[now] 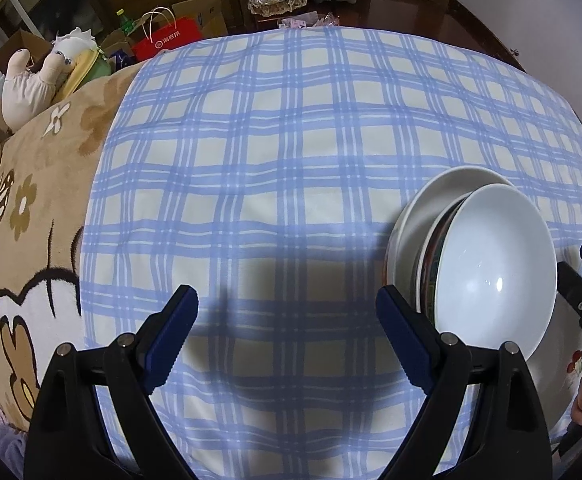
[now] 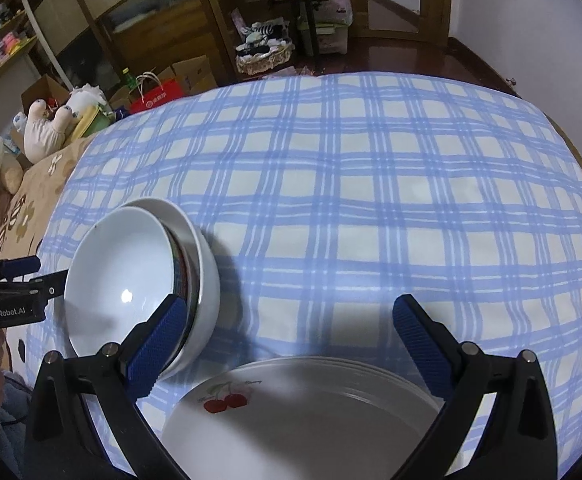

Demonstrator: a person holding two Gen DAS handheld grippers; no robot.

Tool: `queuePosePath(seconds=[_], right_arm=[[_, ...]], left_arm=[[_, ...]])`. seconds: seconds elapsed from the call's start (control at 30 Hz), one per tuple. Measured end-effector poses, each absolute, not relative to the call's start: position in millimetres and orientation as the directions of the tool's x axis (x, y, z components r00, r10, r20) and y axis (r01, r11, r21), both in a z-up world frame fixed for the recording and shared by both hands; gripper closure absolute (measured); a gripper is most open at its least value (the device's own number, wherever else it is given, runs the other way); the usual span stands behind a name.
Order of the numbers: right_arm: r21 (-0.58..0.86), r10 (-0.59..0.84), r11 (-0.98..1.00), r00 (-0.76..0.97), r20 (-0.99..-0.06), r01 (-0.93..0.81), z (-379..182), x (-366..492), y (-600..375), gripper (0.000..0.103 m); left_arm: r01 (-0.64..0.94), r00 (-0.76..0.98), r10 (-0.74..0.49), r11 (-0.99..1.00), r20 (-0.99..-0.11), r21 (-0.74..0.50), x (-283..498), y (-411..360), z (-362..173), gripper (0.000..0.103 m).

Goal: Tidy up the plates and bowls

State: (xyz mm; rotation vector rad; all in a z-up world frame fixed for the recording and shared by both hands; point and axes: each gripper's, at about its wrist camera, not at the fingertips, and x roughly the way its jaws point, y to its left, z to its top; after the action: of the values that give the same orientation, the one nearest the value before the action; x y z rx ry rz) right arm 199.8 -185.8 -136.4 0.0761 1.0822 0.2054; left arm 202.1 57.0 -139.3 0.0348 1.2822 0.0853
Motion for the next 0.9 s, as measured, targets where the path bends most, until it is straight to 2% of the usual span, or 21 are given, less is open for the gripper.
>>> queuePosePath(seconds=[0.67,0.9], right_arm=[[0.097,0.137,0.989,0.45,-0.883,-0.11,-137,201,-172,0.0],[0.129,0.151,0.988,0.438,-0.886,-0.081,-139,202,-173,0.0]], left_arm=[[-0.056,0.244,0.097,0.995,-0.965,0.086,204,59,-149,0.013],[-0.067,0.239,0.098,0.994,-0.966,0.085,205,60,-150,0.013]])
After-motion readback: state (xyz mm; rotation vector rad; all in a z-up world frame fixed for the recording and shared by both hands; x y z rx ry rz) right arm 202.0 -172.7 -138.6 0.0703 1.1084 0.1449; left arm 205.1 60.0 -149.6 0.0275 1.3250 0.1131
